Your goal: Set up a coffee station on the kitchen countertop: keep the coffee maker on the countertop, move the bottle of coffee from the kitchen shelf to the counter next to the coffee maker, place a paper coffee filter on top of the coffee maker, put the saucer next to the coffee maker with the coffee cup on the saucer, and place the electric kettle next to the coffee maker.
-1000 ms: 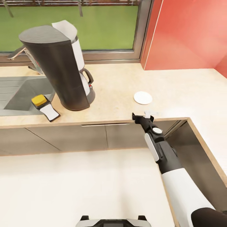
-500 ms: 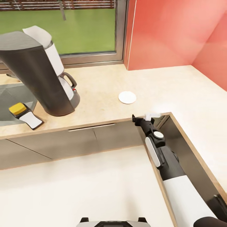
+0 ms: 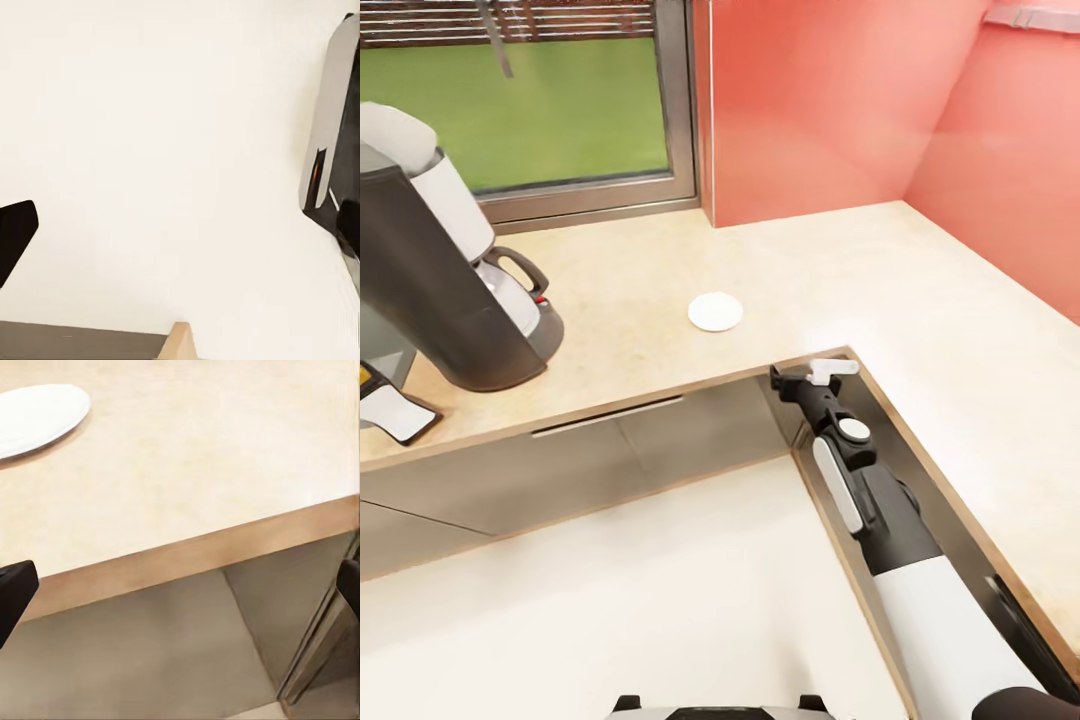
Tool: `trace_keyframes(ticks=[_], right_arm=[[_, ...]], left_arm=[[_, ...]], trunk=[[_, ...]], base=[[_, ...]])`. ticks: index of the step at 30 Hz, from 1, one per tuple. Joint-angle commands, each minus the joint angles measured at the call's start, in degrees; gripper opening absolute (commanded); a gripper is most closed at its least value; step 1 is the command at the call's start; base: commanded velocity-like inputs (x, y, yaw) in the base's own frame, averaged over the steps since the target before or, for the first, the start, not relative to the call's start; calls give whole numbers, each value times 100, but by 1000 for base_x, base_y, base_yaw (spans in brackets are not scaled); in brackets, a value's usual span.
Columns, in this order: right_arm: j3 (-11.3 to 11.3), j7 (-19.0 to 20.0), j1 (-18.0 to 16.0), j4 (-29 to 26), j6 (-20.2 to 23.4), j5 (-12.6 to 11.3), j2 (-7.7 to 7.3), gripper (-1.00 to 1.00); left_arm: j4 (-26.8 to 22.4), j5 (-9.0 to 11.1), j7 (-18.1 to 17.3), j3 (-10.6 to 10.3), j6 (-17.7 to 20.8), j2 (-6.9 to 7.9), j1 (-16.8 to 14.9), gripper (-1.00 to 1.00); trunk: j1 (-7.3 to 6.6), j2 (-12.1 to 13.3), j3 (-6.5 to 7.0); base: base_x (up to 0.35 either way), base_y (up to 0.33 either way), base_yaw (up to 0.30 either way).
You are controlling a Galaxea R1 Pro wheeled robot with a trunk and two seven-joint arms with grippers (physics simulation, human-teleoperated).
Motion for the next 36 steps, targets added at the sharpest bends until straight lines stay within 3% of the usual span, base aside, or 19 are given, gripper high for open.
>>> trace_keyframes(ticks=[1, 5, 9, 15, 23, 27, 31, 36], right_arm=[[61, -51, -5, -4, 20, -57, 0, 100], [442, -51, -5, 48, 20, -54, -4, 100], [585, -51, -5, 89, 20, -47, -6, 100], [606, -44, -5, 112, 20, -46, -14, 100], [599, -50, -5, 82, 19, -53, -33, 100], [598, -51, 3, 56, 12, -50, -41, 100], [590, -51, 20, 48, 18, -46, -49, 100], [590, -51, 27, 63, 20, -46, -47, 100]], left_arm=[[-44, 39, -3, -18, -13, -12, -50, 100], [-147, -30, -53, -349, -40, -51, -254, 100], [-545, -37, -66, -560, -279, -61, -285, 100], [-1073, -29, -72, -596, -465, -74, -304, 100], [-2287, -31, -589, -605, -455, -294, -314, 100], [-2960, -37, -751, -685, -436, -507, -310, 100], [-3330, -38, -766, -816, -428, -548, -337, 100], [-3427, -38, -770, -823, -426, -559, -361, 100]], trunk=[[3, -9, -3], [3, -9, 17], [3, -9, 22], [3, -9, 23], [3, -9, 23], [3, -9, 23], [3, -9, 31], [3, -9, 72]], base=[[0, 0, -259], [0, 0, -249], [0, 0, -77], [0, 0, -8], [0, 0, 0], [0, 0, 0], [0, 0, 0], [0, 0, 0]])
